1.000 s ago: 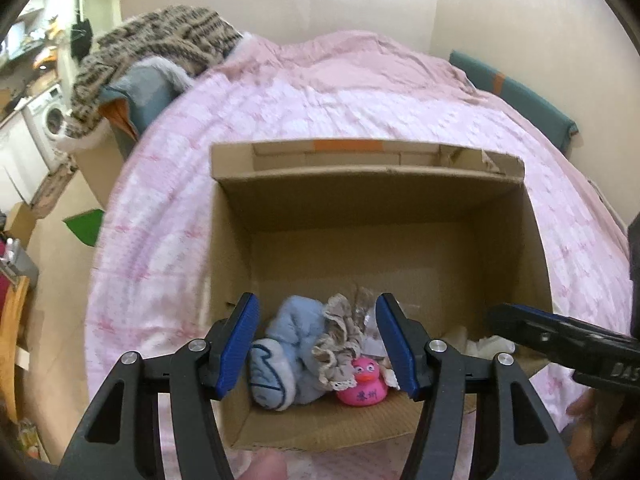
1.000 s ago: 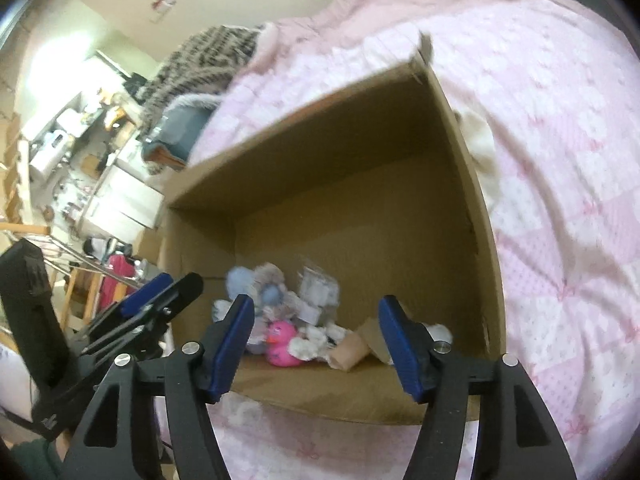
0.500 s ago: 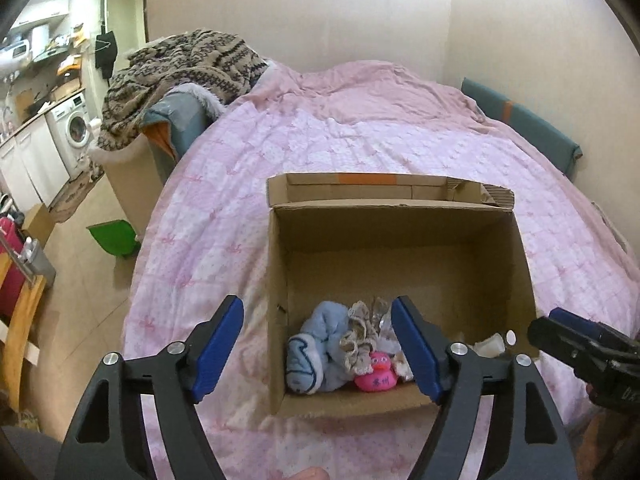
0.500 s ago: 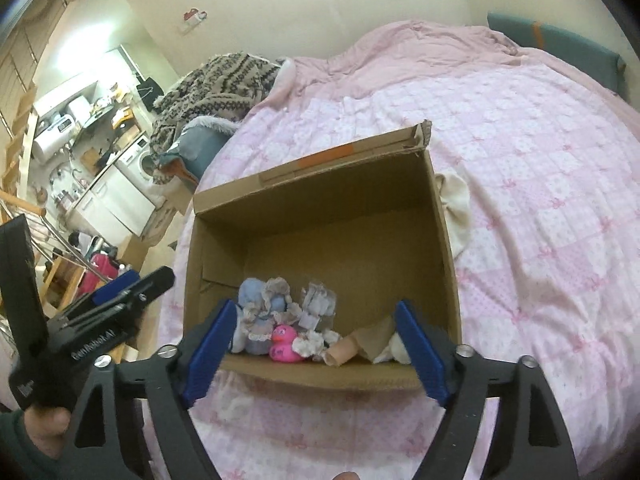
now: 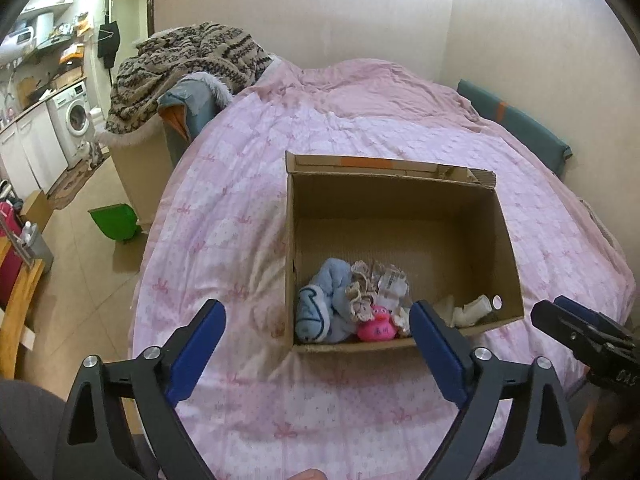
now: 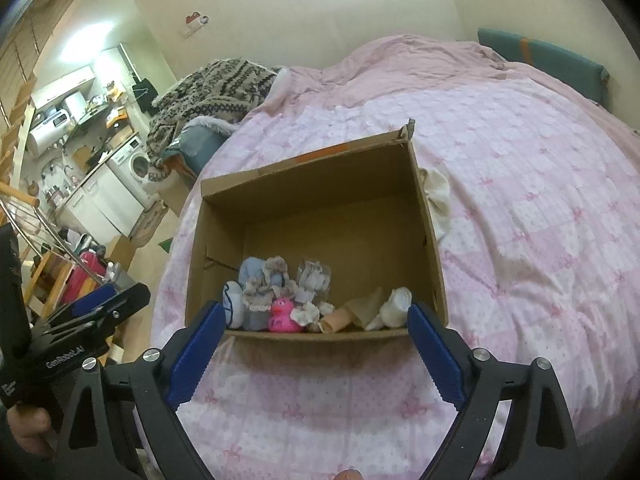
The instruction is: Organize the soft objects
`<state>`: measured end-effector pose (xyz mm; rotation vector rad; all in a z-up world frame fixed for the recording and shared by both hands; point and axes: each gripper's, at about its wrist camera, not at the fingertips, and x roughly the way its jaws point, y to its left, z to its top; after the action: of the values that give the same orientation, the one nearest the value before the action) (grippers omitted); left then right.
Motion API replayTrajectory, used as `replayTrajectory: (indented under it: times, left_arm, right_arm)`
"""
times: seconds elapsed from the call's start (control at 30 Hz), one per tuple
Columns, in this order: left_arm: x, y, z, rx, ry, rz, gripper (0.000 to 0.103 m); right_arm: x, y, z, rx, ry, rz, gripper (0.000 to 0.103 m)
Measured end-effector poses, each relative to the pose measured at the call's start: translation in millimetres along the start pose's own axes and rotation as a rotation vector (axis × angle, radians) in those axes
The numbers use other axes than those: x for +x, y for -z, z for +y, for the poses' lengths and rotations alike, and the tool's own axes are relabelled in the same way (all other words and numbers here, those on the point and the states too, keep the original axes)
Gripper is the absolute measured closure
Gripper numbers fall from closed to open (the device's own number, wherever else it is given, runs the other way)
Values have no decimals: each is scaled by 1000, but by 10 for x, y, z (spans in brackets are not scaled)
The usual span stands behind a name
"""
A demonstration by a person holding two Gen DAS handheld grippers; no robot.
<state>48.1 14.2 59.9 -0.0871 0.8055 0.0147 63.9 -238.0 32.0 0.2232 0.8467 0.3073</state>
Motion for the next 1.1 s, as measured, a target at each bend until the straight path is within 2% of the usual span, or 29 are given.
replayTrajectory:
  times: [0.07,0.27,0.4,0.5,0.6,0.67,0.87,1.1]
  left_arm:
    - [-22,44,9,-4,2,1,2]
    - [-140,174,-63,41,-21,-38,1]
    - [-135,226,-50,42,-31,-39,1]
    - [-123,249,-25,33,-18,-36,1]
    - [-165,249,11,19,-45,-77,1]
    - [-198,251,60,-10,-36,-97,1]
    - [-87,260,99,-37,-24,-50,1]
    - [-44,292,38,-16,-12,-33,1]
  right_arm:
    - [-21,37,21,-8,12,-5,5]
    - [-53,135,94,-25,28,-9,0]
    - [-77,223,103,-19,52,-45,0]
    - [-44,225,69,-19,81,-57,0]
    - [-32,218,39,-11,93,-73,0]
    - [-12,214,55,-22,107,-73,0]
    - [49,231,115,-54,120,-61,0]
    - [72,243,146,-77,134,-56,0]
